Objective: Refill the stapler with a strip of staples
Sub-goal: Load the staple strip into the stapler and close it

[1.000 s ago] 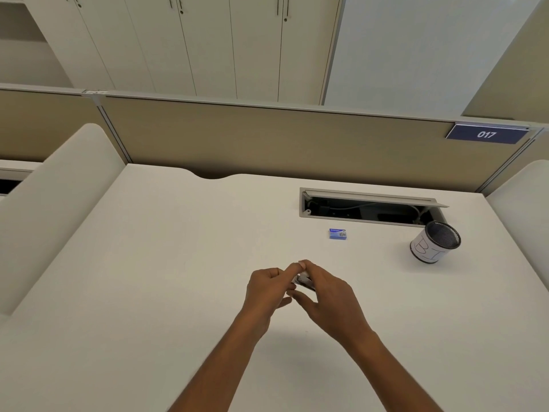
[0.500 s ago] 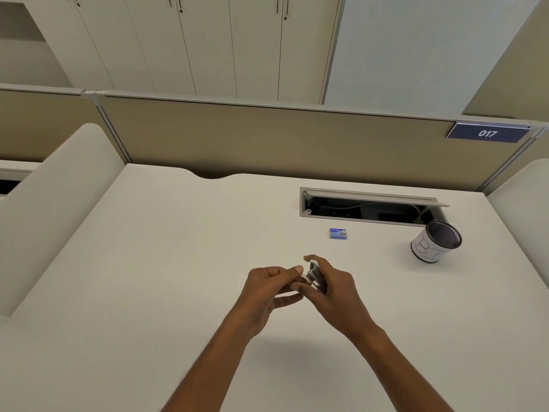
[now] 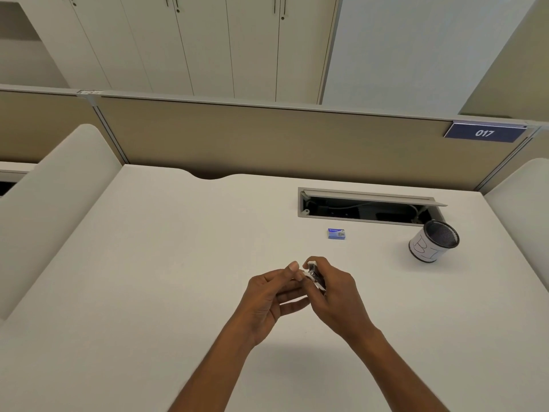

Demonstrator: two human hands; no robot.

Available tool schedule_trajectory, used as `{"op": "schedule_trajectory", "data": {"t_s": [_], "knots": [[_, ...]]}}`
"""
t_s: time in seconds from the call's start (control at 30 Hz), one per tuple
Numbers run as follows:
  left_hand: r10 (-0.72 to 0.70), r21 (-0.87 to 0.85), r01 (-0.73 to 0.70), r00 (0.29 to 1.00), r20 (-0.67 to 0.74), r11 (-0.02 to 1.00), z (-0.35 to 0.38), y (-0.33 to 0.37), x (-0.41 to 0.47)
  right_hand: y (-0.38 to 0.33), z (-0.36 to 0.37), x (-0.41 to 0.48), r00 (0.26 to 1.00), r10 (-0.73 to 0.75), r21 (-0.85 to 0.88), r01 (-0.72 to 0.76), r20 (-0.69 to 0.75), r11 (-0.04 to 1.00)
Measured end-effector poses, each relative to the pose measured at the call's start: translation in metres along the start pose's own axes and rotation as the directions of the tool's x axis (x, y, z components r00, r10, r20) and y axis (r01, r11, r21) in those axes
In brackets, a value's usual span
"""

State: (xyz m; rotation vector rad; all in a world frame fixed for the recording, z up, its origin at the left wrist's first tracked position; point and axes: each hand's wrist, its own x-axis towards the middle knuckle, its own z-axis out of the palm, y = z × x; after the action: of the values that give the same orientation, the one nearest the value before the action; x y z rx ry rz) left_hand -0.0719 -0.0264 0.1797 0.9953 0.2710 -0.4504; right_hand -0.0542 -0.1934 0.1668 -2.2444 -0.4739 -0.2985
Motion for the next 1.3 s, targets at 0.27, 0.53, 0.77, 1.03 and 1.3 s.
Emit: {"op": "schedule_trajectory", "data": {"t_s": [0.27, 0.53, 0.77, 1.03, 1.3], "knots": [[0.022, -0.035, -0.023, 1.0, -0.01, 0.999, -0.002, -0.003, 0.004, -0.006, -0.002, 0.002, 1.0, 0.0, -0.071, 0.0, 0.0, 0.997], [0.027, -0.047, -0.026, 1.0, 0.008, 0.999, -0.002, -0.003, 0.007, -0.007, -0.005, 0.003, 1.0, -0.013, -0.17, 0.015, 0.015, 0.985], [0.032, -0.073, -0.03, 0.999, 0.024, 0.997, -0.002, -0.005, 0.01, -0.008, -0.011, 0.006, 0.999, -0.032, -0.237, 0.041, 0.044, 0.971], [0.037, -0.158, -0.031, 0.999, 0.038, 0.987, 0.0, -0.006, 0.012, -0.01, -0.017, 0.015, 0.999, -0.019, -0.234, 0.027, 0.034, 0.972], [0.072, -0.089, -0.069, 0.997, 0.029, 0.994, -0.002, -0.01, 0.017, -0.005, -0.018, 0.014, 0.998, -0.012, -0.228, 0.028, 0.069, 0.973]]}}
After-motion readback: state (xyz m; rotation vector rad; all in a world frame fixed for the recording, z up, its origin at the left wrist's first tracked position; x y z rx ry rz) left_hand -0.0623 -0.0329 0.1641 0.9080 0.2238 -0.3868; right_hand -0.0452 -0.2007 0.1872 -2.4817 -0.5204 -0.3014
